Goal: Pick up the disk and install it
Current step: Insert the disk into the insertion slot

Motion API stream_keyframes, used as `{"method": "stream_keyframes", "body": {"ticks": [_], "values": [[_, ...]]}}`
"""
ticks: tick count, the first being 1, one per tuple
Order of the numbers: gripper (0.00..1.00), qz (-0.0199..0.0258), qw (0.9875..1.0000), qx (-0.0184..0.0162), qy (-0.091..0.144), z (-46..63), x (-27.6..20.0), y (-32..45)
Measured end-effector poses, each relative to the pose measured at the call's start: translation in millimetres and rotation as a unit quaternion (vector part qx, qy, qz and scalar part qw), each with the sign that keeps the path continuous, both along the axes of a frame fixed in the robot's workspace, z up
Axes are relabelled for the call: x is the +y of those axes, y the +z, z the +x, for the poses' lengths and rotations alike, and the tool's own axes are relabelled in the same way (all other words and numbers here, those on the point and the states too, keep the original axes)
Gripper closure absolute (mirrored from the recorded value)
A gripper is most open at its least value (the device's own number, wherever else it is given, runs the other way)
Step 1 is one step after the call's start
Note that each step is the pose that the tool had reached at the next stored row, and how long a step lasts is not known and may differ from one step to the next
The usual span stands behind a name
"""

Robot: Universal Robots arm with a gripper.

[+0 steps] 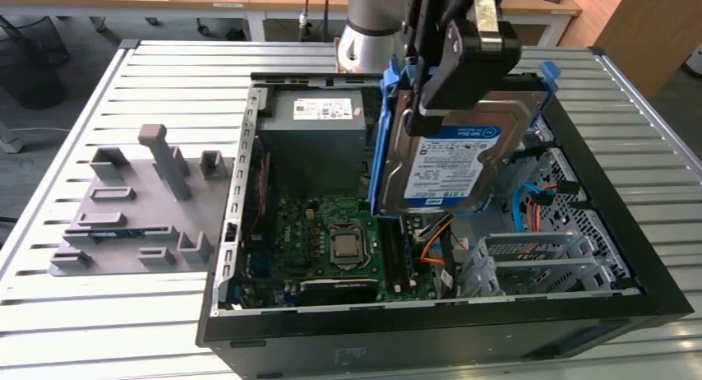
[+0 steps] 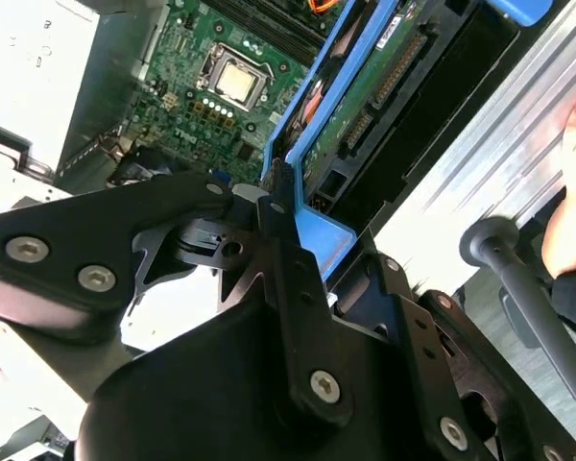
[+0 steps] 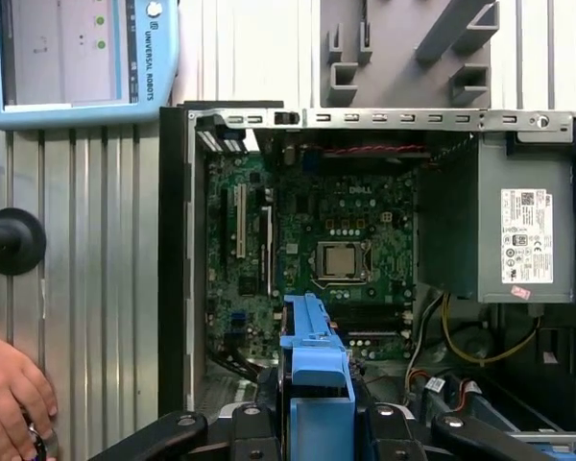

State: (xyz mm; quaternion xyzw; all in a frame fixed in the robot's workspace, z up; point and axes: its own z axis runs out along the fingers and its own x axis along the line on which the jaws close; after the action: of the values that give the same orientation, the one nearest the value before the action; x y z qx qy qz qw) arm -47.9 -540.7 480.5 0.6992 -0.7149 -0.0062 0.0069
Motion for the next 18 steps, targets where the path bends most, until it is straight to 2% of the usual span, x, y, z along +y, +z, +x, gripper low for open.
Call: {"method": "stream_keyframes", "body": {"ticks": [9, 12, 18], "values": [[0.64, 0.0001, 1.0, 0.0, 0.0, 2.5, -16.1, -4.9], [0.64, 0.0001, 1.0, 0.0, 0.0, 4.1, -18.1, -6.4], [0.64, -0.0006, 1.0, 0.0, 0.0, 13.0, -18.7, -9.0]]}}
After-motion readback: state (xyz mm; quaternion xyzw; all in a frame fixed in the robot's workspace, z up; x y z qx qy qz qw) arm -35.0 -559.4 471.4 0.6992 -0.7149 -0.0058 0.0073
